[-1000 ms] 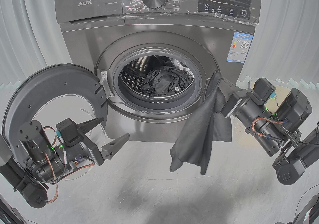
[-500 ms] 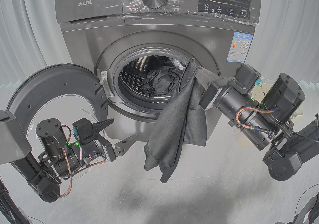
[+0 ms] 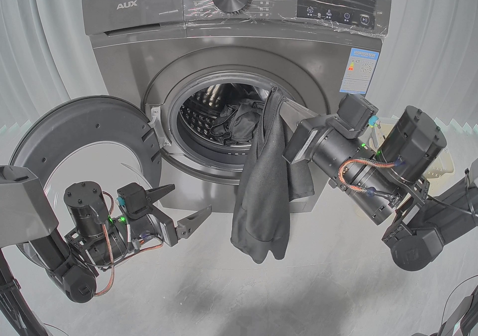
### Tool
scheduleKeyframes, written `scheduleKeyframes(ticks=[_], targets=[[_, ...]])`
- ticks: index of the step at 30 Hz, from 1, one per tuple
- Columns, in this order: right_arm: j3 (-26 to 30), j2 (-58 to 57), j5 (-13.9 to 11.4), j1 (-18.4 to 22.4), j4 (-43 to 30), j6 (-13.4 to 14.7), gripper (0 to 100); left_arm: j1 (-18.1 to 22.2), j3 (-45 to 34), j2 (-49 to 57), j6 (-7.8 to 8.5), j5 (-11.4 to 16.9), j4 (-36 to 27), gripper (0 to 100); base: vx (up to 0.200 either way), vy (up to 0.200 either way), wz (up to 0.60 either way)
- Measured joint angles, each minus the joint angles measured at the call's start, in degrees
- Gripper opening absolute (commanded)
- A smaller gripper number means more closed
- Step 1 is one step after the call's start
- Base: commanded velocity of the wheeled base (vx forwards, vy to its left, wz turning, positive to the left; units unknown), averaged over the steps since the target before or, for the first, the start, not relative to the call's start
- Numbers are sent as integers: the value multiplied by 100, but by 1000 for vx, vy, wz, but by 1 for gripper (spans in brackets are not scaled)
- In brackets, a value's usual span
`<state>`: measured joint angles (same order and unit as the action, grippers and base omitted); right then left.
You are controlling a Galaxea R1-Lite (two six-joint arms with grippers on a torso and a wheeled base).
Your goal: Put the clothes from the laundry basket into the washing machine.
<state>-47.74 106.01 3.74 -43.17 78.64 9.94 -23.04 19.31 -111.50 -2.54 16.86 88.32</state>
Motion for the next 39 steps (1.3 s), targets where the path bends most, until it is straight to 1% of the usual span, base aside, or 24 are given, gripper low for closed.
scheduleKeyframes(ticks=[5, 10, 15, 21, 27, 39], targets=[[-88, 74, 5, -29, 7, -6, 0, -30, 17, -206, 43, 62, 2, 100, 0, 0, 0], [-171, 127, 6, -38, 5, -20, 0, -135, 119, -496, 137, 79, 13, 100, 0, 0, 0], [-215, 155, 6, -49, 7, -26, 0, -269, 343, -769, 163, 65, 17, 100, 0, 0, 0], [-226, 190, 6, -66, 27, -26, 0, -336, 839, -1097, 161, 55, 20, 100, 0, 0, 0], [-226, 226, 49, -169, 33, -28, 0, -416, 1265, -1449, 158, 68, 17, 100, 0, 0, 0], [-215, 218, 57, -394, 79, -34, 0, -482, 2068, -2039, 98, 2, 11, 100, 0, 0, 0]])
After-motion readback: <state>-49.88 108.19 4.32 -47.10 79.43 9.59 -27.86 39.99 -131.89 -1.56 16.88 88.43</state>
